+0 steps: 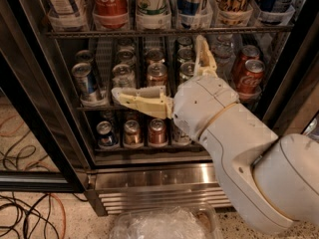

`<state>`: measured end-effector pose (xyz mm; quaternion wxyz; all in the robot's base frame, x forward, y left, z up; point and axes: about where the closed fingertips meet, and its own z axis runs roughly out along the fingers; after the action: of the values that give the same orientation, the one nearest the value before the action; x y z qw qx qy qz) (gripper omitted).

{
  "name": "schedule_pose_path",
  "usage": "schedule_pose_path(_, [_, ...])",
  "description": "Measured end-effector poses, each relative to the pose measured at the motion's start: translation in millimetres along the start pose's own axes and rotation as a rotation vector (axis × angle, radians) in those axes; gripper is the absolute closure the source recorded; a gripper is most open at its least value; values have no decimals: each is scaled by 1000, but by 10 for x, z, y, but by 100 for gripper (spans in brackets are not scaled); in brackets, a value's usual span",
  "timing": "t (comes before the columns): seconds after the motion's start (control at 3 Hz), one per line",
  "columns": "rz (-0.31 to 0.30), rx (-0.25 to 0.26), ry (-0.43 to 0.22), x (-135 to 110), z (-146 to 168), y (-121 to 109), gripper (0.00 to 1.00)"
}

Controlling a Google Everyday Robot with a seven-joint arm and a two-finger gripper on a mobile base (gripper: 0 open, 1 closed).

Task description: Pick blue plastic bottle from top shelf of fridge

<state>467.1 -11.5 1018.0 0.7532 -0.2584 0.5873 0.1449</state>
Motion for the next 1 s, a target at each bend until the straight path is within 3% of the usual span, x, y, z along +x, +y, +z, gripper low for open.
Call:
schedule_pose_path(0.33, [-12, -29, -4, -5, 20, 57, 0])
schedule_pose_path(1.0, [34, -194, -37, -143, 280, 267, 0])
